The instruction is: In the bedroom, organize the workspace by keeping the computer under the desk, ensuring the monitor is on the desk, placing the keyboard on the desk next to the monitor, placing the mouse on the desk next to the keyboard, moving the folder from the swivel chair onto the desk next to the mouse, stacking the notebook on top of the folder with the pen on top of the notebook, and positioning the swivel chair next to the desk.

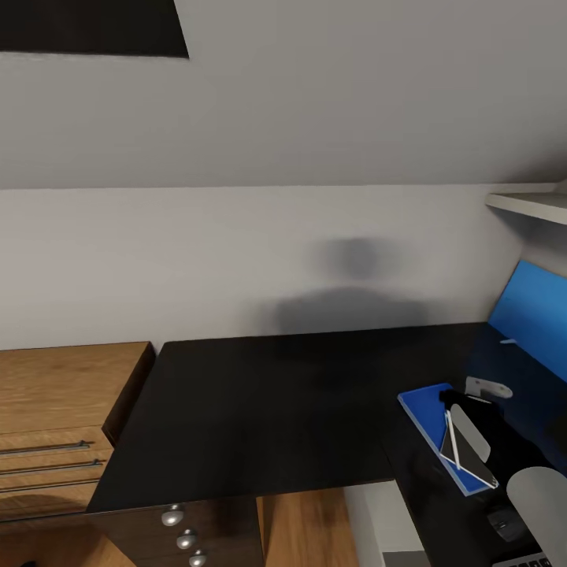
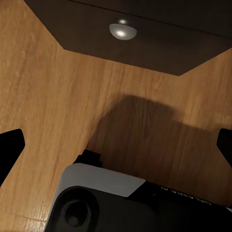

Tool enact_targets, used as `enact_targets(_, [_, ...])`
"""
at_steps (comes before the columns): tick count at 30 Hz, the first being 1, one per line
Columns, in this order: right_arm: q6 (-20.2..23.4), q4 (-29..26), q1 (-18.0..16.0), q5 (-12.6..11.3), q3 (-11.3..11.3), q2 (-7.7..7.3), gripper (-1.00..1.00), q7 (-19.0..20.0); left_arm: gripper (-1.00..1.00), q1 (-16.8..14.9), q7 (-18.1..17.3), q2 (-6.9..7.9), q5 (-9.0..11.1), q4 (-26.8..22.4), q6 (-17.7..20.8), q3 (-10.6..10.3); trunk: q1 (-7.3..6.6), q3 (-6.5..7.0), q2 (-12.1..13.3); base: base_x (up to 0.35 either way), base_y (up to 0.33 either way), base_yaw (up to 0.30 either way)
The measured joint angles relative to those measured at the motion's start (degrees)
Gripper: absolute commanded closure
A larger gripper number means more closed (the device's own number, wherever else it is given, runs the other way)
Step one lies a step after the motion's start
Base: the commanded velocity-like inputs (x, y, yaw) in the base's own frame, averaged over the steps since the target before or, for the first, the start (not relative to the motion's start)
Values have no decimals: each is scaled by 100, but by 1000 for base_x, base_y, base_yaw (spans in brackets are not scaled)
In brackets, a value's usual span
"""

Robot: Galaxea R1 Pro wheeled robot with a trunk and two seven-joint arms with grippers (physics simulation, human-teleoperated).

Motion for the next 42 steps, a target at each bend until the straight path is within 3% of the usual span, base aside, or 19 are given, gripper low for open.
enact_targets(6, [9,-351,0,0,19,9,-100,-14,-100,0,0,2,-6,0,5,0,0,0,0,0,0,0])
enact_targets(17, [55,-1615,42,-26,79,57,-100,-23,-100,1,7,5,-11,3,10,3,0,0,0,0,0,100])
enact_targets(19, [87,-1905,113,-31,93,150,-100,-40,-100,1,8,32,-8,5,15,8,0,0,0,0,0,259])
enact_targets(24, [134,-2042,185,34,174,449,-100,-260,-100,1,21,54,-5,9,16,19,0,-3,0,0,0,265])
enact_targets(29, [141,-2059,201,140,591,755,-100,-365,-100,1,30,138,7,15,11,35,0,-13,0,0,0,257])
enact_targets(37, [122,-2251,370,154,976,893,-100,-369,-100,1,29,163,13,39,16,43,0,-56,0,0,0,159])
enact_targets(39, [107,-2440,544,148,1071,1047,-100,-363,-100,-1,33,169,13,43,12,44,0,-60,0,0,0,21])
enact_targets(42, [99,-2480,609,154,1111,1099,-100,-342,-100,0,35,170,14,44,11,44,0,-61,0,0,0,10])
